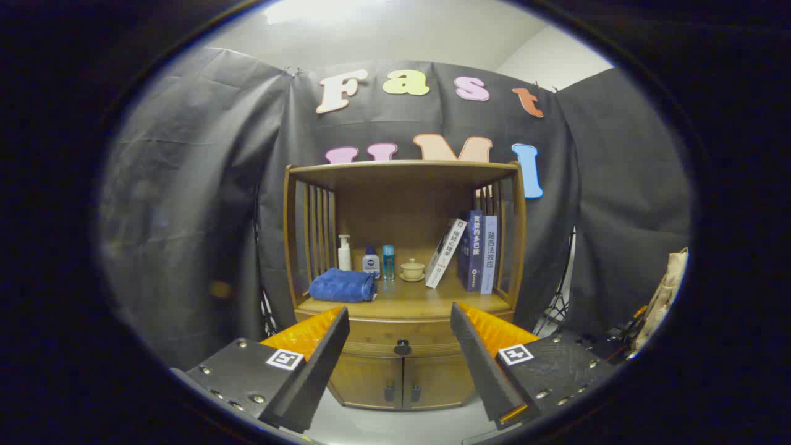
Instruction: Pull open the drawer, take out the items inside it, and place them on the countertop above the cabinet.
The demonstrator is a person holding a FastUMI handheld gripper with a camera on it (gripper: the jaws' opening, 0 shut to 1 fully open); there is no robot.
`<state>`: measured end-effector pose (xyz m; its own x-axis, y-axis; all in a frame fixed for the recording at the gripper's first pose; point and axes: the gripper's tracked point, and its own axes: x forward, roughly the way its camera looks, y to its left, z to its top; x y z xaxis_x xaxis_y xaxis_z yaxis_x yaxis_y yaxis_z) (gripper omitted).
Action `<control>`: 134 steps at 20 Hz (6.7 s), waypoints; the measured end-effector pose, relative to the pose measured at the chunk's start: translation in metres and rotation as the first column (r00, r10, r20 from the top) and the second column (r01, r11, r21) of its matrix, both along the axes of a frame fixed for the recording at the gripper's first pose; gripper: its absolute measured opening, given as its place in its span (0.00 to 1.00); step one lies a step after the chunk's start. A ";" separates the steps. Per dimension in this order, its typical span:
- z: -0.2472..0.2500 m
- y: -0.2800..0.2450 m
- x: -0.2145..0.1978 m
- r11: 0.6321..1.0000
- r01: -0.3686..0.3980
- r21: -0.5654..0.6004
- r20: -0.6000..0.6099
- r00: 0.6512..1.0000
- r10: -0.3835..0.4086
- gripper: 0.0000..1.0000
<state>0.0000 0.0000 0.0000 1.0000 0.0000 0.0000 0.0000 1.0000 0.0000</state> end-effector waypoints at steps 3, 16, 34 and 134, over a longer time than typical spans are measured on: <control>-0.008 0.000 0.001 1.000 -0.013 0.015 -0.015 1.000 0.014 0.99; -0.006 -0.013 0.000 0.999 -0.025 0.047 0.032 0.999 0.024 0.99; -0.043 -0.015 0.035 0.999 -0.011 0.031 0.025 1.000 0.011 0.99; -0.226 -0.004 -0.013 0.988 0.056 0.146 -0.422 0.906 0.011 0.98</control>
<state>-0.0132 -0.0037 -0.2259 0.9063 0.0110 -0.4224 0.0560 0.9877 0.1460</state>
